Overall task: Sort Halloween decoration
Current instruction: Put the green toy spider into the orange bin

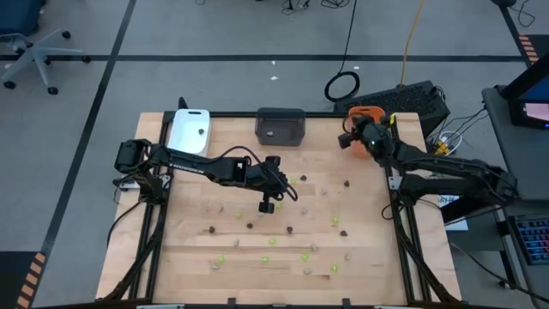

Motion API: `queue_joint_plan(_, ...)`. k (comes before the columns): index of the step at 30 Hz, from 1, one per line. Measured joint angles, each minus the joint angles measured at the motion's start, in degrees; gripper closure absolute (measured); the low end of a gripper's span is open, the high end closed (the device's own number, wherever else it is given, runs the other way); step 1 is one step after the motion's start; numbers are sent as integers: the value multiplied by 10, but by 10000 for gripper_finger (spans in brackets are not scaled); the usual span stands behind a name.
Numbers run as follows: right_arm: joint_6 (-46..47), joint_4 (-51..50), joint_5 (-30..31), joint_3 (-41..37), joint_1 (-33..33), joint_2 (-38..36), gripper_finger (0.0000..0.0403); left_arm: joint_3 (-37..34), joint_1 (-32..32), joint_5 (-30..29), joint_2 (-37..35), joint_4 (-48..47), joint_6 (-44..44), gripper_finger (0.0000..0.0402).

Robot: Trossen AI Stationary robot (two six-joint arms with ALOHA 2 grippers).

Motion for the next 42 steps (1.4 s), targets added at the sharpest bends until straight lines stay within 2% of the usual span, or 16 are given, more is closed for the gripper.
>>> queue_joint_plan(4, 37, -17, -1, 0, -39, 19, 403, 0, 0, 0, 0, 0, 0, 369)
queue_joint_plan(9, 40, -4, -3, 0, -86, 54, 403, 0, 0, 0, 0, 1, 0, 369)
queue_joint_plan(13, 41, 18, -48, 0, -130, 94, 403, 0, 0, 0, 0, 4, -2, 369)
queue_joint_plan(19, 34, 34, -61, 0, -194, 162, 403, 0, -3, 0, 0, 4, -31, 369)
queue_joint_plan(30, 8, 108, -41, 0, -214, 217, 400, 0, -7, 0, 0, 7, -32, 369)
queue_joint_plan(35, 6, 123, -18, 0, -214, 229, 372, 0, -8, 0, 0, 5, -46, 369)
queue_joint_plan(42, 5, 123, -15, 1, -214, 229, 298, 0, -14, 0, 0, 1, -46, 369)
